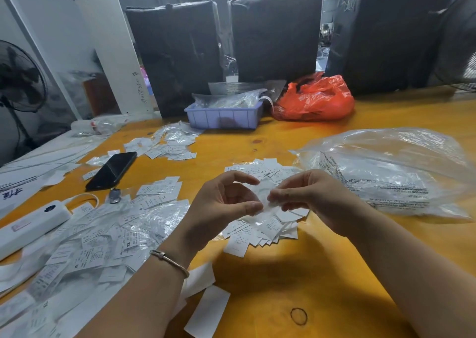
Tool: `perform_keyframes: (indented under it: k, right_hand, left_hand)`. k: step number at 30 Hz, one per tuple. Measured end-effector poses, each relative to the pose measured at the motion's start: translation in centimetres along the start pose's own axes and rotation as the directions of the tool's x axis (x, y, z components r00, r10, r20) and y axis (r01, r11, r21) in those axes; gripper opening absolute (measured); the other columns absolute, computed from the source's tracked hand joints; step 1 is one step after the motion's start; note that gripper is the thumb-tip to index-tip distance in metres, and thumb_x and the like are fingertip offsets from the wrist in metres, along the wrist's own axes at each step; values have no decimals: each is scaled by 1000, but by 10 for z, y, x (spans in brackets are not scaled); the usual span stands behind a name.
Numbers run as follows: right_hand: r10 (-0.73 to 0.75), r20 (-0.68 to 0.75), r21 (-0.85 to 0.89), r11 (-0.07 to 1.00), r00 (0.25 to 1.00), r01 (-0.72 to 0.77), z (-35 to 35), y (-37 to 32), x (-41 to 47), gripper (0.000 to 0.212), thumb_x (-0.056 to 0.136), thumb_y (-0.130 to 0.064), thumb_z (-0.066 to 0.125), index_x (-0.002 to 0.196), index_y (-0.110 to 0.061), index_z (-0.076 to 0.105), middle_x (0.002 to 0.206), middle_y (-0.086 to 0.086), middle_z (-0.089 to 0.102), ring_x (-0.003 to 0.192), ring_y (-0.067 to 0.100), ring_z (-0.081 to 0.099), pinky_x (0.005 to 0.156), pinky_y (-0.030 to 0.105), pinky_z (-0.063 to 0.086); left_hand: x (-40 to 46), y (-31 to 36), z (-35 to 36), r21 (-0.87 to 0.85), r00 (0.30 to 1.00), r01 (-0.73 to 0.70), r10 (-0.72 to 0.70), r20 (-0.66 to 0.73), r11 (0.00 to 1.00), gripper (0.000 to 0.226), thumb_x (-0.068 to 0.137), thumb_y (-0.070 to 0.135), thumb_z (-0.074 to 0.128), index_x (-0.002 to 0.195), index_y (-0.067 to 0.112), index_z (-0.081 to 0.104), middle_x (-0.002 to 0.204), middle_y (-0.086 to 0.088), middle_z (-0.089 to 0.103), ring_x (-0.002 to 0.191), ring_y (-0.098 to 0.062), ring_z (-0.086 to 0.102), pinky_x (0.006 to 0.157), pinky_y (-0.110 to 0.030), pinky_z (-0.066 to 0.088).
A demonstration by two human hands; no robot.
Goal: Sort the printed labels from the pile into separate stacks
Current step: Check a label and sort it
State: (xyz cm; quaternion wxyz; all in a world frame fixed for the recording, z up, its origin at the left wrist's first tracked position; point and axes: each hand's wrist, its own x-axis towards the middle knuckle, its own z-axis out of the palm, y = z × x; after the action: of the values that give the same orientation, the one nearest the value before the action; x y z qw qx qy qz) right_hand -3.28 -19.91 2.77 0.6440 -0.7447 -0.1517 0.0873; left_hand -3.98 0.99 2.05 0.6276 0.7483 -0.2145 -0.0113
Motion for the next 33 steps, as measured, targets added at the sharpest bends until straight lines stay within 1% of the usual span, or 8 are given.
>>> perform_keyframes:
  k: [6,10,14,18,22,24,27,33]
  right_hand:
    - [-85,-50,-30,996,995,83,1,-2,-1,26,57,-32,81,68,-9,75,68,12,68,66,18,58,62,25,47]
    - [-79,-11,-74,994,997,78,2,-3,-2,33,53,-32,84,68,-5,74,65,13,66,63,16,55,61,29,44]
    - [-53,75,-194,979,996,67,4,-5,-5,17,63,-23,85,68,-10,75,65,11,68,62,13,57,59,26,45]
    - [-44,112,-279,958,993,73,6,-7,-6,12,67,-22,85,69,-14,76,68,9,71,63,13,59,60,29,44]
    - [-145,47,-189,970,988,151,2,-12,-7,12,71,-22,80,78,-12,77,71,8,72,66,14,61,63,25,48]
    - [-221,-63,-111,971,973,213,-3,-14,-7,9,76,-7,74,85,-6,76,76,11,73,68,18,63,66,25,51]
    - [-283,-178,11,957,942,290,-7,-17,-9,29,77,13,67,97,-7,72,76,7,72,69,19,64,67,25,56]
    - [-294,-216,60,948,931,313,-7,-19,-10,62,69,10,74,125,-10,57,70,9,64,67,21,64,76,32,57]
  left_hand:
    - [0,-2,2,36,999,0,-2,37,999,20,80,11,74,95,-1,69,73,-12,71,64,-14,66,60,-20,52]
    - [-2,0,3,32,992,-7,3,124,999,14,82,5,73,94,-3,70,80,-16,73,69,-19,69,65,-22,54]
    - [-2,-1,4,81,981,12,-28,194,997,20,80,-5,74,98,-11,68,87,-24,73,78,-33,72,73,-31,59]
    - [-2,-1,3,190,959,24,-76,273,982,11,86,1,70,94,-7,71,85,-15,76,77,-27,74,68,-27,56]
    - [0,-5,4,193,982,40,-74,172,980,9,88,5,70,87,-3,71,78,-11,76,71,-25,74,59,-26,53]
    - [1,-6,4,170,995,35,-50,85,985,9,87,7,71,84,-2,71,75,-10,76,68,-25,74,57,-25,53]
    - [1,-5,1,145,1000,4,-4,0,989,17,82,16,73,83,-1,72,74,-10,75,68,-25,73,57,-25,54]
    - [0,-4,2,85,998,-27,31,-51,996,27,75,22,74,83,-3,71,74,-12,75,67,-27,73,56,-21,53]
